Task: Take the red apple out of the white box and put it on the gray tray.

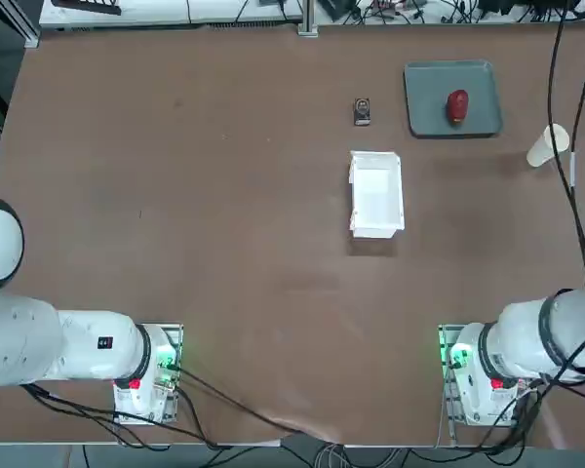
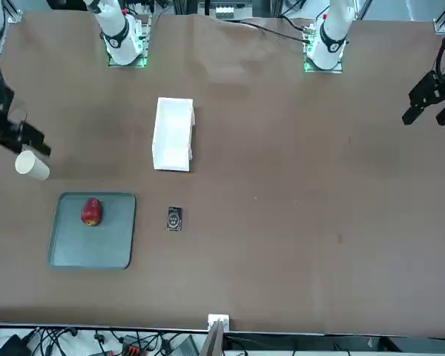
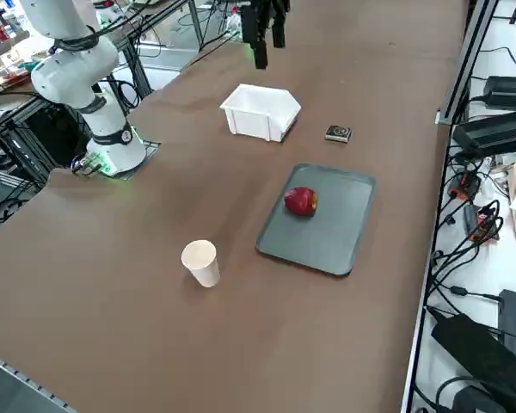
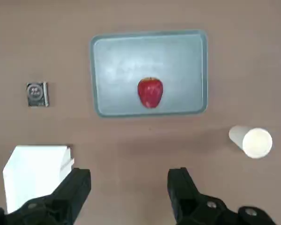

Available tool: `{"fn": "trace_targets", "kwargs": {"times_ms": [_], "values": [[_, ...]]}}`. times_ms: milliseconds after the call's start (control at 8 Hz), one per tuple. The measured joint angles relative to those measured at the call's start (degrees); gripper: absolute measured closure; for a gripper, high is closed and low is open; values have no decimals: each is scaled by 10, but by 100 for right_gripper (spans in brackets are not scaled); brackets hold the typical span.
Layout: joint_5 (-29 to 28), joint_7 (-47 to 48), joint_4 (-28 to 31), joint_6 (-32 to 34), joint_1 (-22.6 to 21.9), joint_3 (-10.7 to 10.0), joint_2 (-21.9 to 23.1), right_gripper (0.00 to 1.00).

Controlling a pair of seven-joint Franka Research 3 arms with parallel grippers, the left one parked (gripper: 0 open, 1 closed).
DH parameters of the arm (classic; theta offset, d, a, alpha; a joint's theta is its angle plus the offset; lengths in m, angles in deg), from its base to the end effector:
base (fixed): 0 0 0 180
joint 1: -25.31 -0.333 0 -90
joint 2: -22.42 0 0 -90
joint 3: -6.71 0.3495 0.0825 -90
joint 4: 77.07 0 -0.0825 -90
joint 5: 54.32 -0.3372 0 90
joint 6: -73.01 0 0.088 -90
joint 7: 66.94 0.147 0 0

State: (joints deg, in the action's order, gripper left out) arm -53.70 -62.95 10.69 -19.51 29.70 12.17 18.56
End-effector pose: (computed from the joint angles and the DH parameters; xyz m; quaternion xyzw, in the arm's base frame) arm 0.5354 0.0066 0.6036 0.9996 -0.0254 0.0081 0.0018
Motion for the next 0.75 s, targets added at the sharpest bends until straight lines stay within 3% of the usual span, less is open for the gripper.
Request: {"fn": "trace_targets", "kwargs": {"times_ms": [250, 375, 750], "values": [[-1, 7, 58, -2, -82, -64, 60, 0], [-1, 7, 90, -14, -102, -83, 84, 0], [-3, 6, 126, -33, -109, -97, 104, 0]]}}
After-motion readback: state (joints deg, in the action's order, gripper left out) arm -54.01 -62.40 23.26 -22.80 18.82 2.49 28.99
